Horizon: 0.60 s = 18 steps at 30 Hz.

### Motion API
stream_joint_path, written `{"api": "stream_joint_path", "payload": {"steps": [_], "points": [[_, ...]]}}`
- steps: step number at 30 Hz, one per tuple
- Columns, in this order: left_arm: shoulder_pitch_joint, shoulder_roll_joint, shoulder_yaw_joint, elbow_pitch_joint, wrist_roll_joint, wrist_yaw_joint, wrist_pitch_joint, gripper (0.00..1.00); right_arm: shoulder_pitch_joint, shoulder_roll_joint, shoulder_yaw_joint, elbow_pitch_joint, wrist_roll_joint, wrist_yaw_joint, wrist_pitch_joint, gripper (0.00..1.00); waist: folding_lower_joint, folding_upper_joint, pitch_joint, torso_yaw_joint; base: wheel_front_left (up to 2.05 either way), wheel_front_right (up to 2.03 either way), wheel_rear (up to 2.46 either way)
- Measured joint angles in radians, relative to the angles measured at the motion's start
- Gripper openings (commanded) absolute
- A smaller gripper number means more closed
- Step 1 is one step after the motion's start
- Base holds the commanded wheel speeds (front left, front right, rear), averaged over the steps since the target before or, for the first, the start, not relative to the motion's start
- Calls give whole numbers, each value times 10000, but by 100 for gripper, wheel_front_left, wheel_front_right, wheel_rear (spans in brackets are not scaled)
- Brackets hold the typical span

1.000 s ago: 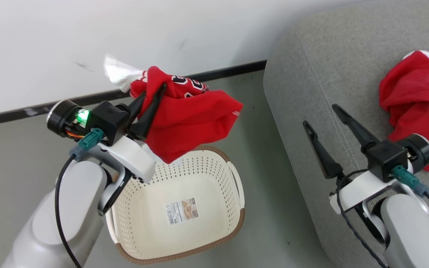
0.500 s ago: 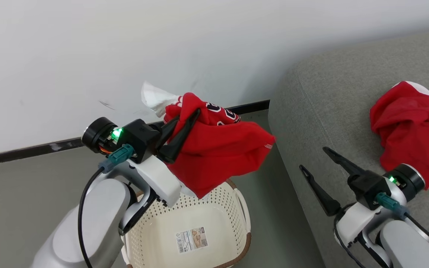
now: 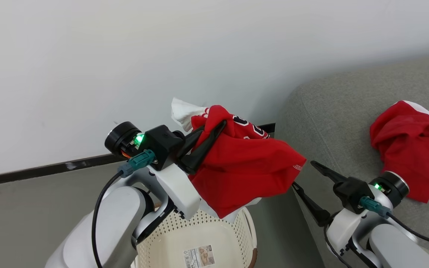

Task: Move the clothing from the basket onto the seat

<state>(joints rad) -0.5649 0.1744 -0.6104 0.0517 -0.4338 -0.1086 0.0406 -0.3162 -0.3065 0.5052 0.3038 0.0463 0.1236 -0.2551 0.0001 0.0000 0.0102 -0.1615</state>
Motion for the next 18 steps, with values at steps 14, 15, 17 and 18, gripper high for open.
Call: {"api": "stream_joint_path", "payload": {"steps": [14,15,17,18], "points": [[224,-67,-190,-957,-320,0,823,0,-294,472,656,1141,823,0,0,100,-1,0,-407,450,0,0,0],[231,-65,-194,-1011,-328,0,828,0,-366,491,675,1218,878,0,0,100,0,0,-417,476,0,0,0],[231,-61,-196,-1131,-332,4,920,0,-468,512,696,1289,901,0,0,100,-1,0,-434,519,0,0,0],[232,-59,-198,-1191,-343,4,957,0,-511,529,729,1335,936,0,0,100,0,0,-441,539,0,0,0]]}}
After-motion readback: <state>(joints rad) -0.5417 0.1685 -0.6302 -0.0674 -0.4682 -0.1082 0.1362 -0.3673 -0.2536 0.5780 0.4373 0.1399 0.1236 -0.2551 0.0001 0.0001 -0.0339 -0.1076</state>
